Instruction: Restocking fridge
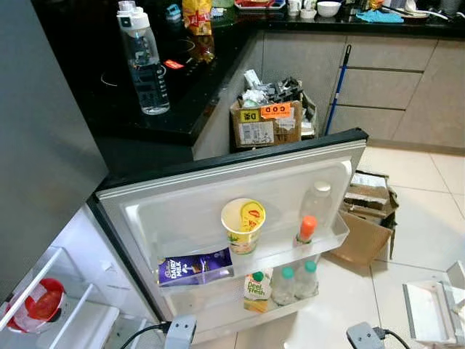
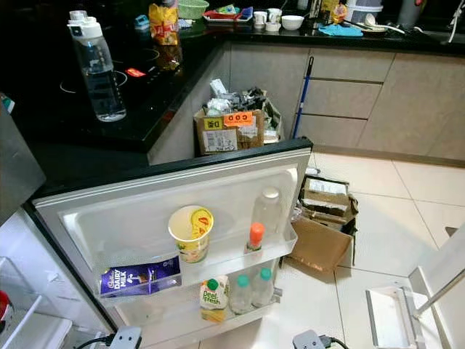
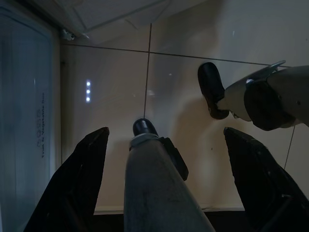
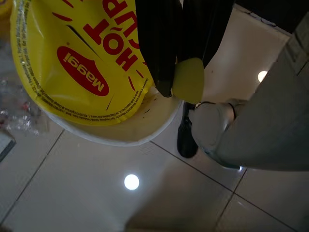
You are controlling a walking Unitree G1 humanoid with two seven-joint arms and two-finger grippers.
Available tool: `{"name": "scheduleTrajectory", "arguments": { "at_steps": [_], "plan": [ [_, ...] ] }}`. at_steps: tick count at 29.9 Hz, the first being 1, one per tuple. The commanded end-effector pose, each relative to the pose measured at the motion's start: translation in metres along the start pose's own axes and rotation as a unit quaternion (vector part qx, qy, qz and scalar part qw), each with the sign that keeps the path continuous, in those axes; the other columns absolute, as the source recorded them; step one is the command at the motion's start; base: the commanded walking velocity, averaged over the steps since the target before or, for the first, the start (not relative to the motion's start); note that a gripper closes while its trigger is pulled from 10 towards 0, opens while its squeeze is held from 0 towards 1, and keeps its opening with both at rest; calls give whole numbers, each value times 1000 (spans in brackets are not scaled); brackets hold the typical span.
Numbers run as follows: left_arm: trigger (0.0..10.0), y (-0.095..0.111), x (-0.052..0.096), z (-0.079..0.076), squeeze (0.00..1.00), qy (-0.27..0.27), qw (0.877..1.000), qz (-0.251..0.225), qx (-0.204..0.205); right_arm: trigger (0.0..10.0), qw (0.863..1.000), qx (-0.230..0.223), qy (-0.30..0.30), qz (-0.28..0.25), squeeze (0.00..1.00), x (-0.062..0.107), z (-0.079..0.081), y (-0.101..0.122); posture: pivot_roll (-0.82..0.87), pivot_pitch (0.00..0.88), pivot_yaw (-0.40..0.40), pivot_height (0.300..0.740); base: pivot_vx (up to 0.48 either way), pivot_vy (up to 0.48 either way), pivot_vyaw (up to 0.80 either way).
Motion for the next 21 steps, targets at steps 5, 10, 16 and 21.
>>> {"name": "scheduleTrajectory", "arguments": {
  "at_steps": [5, 10, 16, 21],
  "plan": [
    [10000, 4, 2, 7, 0, 4, 1000, -17, -6, 10000, 989, 67, 113, -73, 0, 16, -24, 22, -148, 0, 8, 740, 0, 0, 0],
    [10000, 15, 2, 6, 0, -12, 999, -47, -14, 10000, 982, 85, 137, -94, 0, 29, -45, 29, -146, 0, 6, 740, 0, 0, 0],
    [10000, 40, 12, 23, 0, -28, 992, -118, -23, 10000, 973, 129, 156, -110, 0, 55, -79, 40, -141, 0, 6, 740, 0, 0, 0],
    [10000, 38, 18, 39, 0, -18, 993, -110, -50, 10000, 961, 154, 187, -132, 0, 70, -87, 50, -130, 0, 5, 740, 0, 0, 0]
  ]
}}
Point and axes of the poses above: a point about 5 cm out from each wrist's last joint towards the gripper, its own x axis pointing back from the gripper into the wrist, its own y axis along the axis of the wrist's last joint, z = x × y, the point moved 1 cm from there along -x, pointing out of the wrist towards the gripper, and after that the axes turned 4 degrees about x, right-handed, at the moved point
